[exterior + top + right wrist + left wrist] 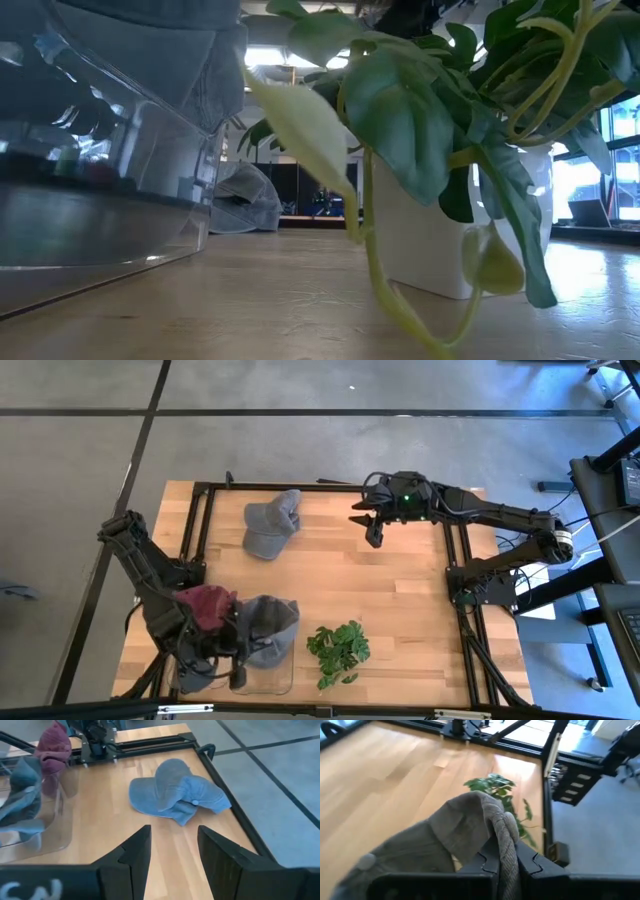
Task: Pick & Place hat
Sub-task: Put the gray cap into the right transparent bin
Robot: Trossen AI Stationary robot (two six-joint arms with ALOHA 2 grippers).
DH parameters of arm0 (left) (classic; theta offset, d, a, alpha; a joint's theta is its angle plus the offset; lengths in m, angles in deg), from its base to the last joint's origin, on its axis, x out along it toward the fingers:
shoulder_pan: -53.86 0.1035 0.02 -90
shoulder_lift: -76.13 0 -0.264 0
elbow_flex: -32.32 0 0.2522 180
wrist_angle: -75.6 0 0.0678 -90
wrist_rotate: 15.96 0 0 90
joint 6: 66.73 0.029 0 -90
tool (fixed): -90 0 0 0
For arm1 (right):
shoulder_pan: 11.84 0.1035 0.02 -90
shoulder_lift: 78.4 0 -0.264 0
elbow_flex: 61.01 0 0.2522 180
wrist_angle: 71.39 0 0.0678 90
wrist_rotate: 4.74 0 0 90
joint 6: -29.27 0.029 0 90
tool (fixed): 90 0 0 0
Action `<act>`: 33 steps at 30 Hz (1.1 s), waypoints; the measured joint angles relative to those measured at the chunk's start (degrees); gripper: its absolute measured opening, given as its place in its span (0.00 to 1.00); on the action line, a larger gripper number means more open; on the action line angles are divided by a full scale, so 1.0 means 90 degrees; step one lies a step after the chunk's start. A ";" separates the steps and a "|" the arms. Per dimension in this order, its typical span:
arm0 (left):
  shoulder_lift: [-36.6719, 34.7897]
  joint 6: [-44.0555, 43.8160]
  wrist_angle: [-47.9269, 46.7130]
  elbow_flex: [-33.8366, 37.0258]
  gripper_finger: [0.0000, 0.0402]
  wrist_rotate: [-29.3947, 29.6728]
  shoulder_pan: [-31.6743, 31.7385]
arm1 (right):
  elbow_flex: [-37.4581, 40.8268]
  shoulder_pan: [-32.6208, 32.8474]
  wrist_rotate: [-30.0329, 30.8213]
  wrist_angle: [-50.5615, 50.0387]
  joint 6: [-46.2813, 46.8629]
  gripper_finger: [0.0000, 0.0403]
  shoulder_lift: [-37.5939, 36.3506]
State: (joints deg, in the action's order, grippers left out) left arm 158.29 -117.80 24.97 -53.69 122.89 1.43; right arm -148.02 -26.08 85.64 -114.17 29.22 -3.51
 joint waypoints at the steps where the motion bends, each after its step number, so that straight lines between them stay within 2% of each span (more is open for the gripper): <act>1: -0.0003 0.0030 -0.0088 0.0000 0.02 0.0023 -0.0004 | 0.0000 0.0022 0.0000 0.0000 0.0017 0.40 0.0000; 12: -0.0003 0.0457 -0.1280 0.0000 0.06 0.0133 0.0025 | 0.0000 0.0242 0.0000 0.0000 0.0312 0.40 0.0000; 18: 0.0215 -0.0198 -0.1630 0.0000 0.08 0.0384 0.0066 | 0.0000 0.0250 0.0000 -0.0002 0.0310 0.40 0.0000; 23: 0.0401 -0.0575 -0.1779 0.0000 0.17 0.0929 0.0014 | 0.0000 0.0250 0.0000 -0.0002 0.0296 0.40 0.0000; 33: 0.0410 -0.1154 -0.1942 0.0000 0.38 0.0698 0.0006 | 0.0000 0.0247 0.0000 -0.0002 0.0289 0.40 0.0000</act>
State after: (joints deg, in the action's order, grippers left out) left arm 161.97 -128.19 7.50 -53.69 129.17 1.48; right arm -148.02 -23.85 85.64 -114.19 31.81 -3.51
